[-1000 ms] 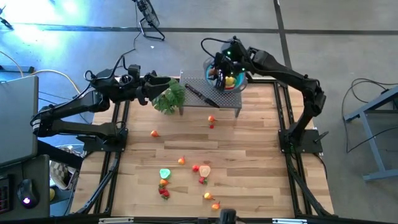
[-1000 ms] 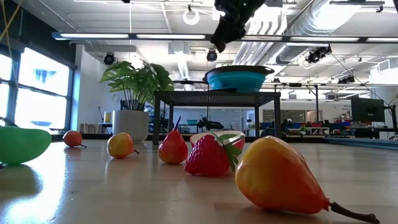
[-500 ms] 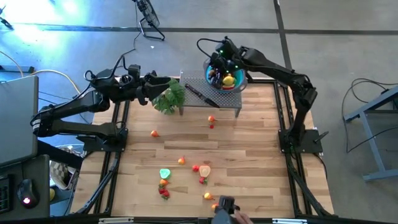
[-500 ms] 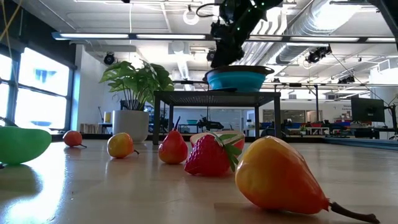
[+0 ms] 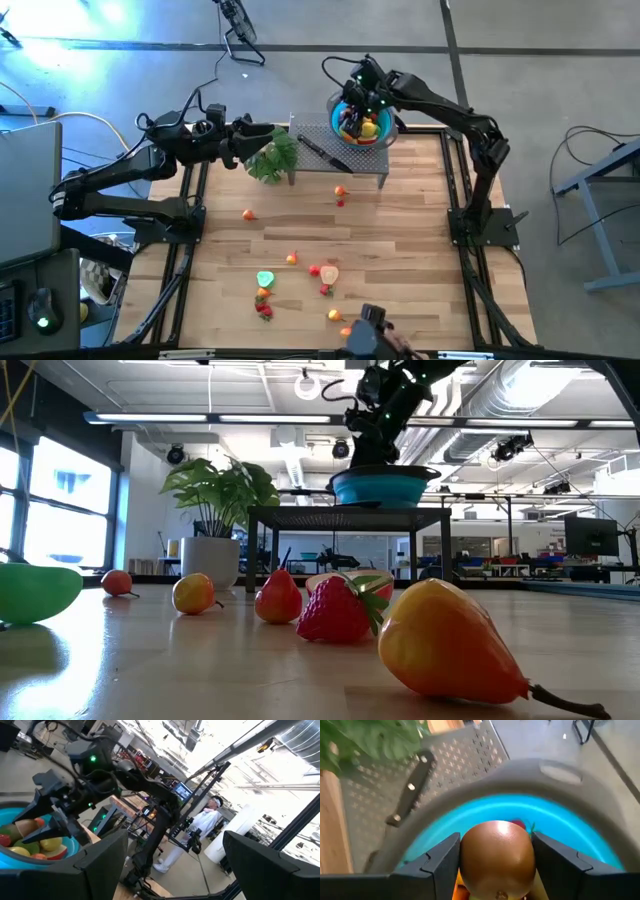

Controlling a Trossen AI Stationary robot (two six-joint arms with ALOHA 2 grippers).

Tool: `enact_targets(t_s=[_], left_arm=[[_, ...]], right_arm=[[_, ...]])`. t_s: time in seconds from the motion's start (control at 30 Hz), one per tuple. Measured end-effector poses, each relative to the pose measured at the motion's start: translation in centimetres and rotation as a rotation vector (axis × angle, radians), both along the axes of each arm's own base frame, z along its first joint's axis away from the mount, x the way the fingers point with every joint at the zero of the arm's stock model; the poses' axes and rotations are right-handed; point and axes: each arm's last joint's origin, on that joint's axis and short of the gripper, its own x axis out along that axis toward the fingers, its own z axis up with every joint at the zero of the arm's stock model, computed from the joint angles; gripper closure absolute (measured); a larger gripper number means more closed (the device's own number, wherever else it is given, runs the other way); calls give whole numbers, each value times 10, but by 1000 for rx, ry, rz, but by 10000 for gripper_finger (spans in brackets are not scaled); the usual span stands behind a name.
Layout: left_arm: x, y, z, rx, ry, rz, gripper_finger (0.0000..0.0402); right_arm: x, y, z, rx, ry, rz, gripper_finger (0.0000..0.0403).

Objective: Pick & Place Fruit
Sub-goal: Put the brown kiwi in the blue bowl on the shelf, then put the yellow pear in the blue bowl on the shelf

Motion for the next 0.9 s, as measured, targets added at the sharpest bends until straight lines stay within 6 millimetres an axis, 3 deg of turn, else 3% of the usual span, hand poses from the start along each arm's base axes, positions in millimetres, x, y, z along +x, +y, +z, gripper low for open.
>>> enact_targets(t_s=[0.33, 0.6, 0.73, 0.9], left_arm=[[0, 0, 0, 0, 0, 1, 82], [0, 0, -2, -6, 20, 2, 82], [1, 0, -4, -13, 39, 3, 82], [1, 0, -4, -14, 45, 3, 82]], right_arm=[[0, -1, -4, 13, 21, -2, 172], [3, 3, -4, -7, 36, -2, 111], [0, 10, 5, -26, 22, 15, 96], [-9, 26, 31, -88, -24, 23, 107]])
